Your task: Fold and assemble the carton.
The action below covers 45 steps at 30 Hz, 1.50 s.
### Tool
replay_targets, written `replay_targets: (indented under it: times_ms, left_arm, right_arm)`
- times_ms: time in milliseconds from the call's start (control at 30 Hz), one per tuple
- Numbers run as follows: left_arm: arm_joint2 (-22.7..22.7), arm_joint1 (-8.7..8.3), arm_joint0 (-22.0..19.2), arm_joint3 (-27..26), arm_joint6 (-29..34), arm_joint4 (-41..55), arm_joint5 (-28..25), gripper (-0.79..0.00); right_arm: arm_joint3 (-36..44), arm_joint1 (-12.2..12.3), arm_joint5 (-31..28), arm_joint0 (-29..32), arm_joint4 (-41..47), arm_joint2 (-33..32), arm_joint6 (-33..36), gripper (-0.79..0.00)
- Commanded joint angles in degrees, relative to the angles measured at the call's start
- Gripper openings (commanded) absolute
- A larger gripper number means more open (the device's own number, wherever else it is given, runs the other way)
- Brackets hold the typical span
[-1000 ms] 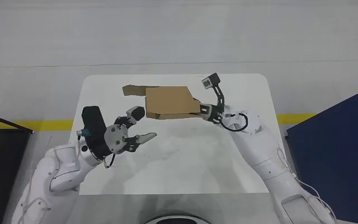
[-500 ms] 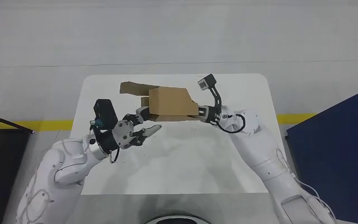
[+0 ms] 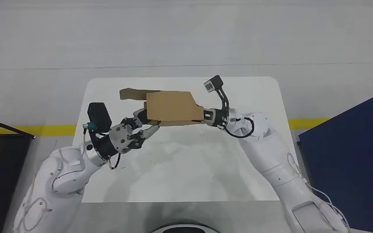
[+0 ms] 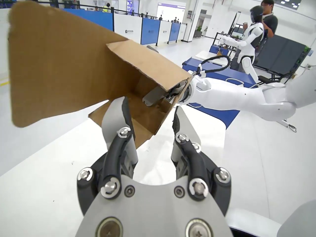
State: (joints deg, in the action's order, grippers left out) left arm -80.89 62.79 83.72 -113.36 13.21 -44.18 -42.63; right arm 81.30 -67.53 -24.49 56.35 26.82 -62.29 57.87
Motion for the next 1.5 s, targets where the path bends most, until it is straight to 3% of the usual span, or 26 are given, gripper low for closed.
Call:
replay_targets:
  times_ms: [0, 333, 400, 467, 633, 667, 767, 833, 1067, 1333, 1433, 1467]
  left_arm:
    - [0.4, -0.04, -0.2, -0.2, 0.7, 0.1, 0.1, -0.449]
    - [0.8, -0.66, -0.4, -1.7, 6.8, -0.9, -0.7, -0.493]
    - [0.9, -0.73, -0.4, -1.9, 6.9, -0.9, -0.9, -0.579]
    - [0.7, -0.81, -0.6, -2.3, 6.8, -1.6, -1.0, -0.785]
    - [0.8, -0.92, -0.5, -2.6, 6.1, -2.8, -0.7, -0.785]
    - [0.7, -0.95, -0.5, -2.5, 5.9, -2.8, -0.7, -0.785]
    - [0.4, -1.00, -0.4, -1.9, 4.8, -2.1, -0.4, -0.785]
    - [0.2, -1.03, -0.4, -1.3, 3.9, -1.0, -0.5, -0.785]
    - [-1.1, -1.37, 0.5, 1.2, 3.1, 4.9, -2.9, -0.785]
    - [-1.8, -1.58, 0.7, 3.2, 2.0, 8.6, -3.4, -0.785]
    - [-2.0, -1.59, 0.7, 3.1, 1.7, 8.3, -2.7, -0.785]
    - [-2.0, -1.59, 0.7, 3.1, 1.7, 8.3, -2.7, -0.785]
  right_arm:
    - [0.3, 0.0, 0.3, 0.0, -0.9, 0.2, -0.4, -0.785]
    - [1.8, 0.0, 2.5, 0.1, -5.9, 0.8, -2.8, -0.785]
    - [1.9, 0.0, 3.1, 0.1, -6.5, 1.0, -3.0, -0.785]
    - [2.0, -0.1, 3.5, 0.0, -6.8, 1.2, -3.1, -0.785]
    - [1.5, -0.2, 4.0, -0.6, -6.3, 1.7, -2.4, -0.779]
    - [1.4, -0.2, 4.0, -0.8, -6.2, 1.8, -2.2, -0.705]
    - [1.1, -0.3, 3.9, -1.2, -5.7, 2.0, -1.5, -0.656]
    - [0.8, -0.3, 3.8, -1.4, -5.0, 1.9, -1.1, -0.489]
    - [-0.4, 0.1, 2.3, -1.5, -0.3, -1.0, 1.8, -0.259]
    - [-0.9, 1.3, 1.5, 0.2, 2.3, -7.4, 2.2, -0.317]
    - [-0.5, 1.8, 1.3, 1.1, 3.1, -9.6, 3.3, -0.305]
    - [-0.3, 2.0, 1.1, 1.5, 3.6, -10.4, 4.0, -0.265]
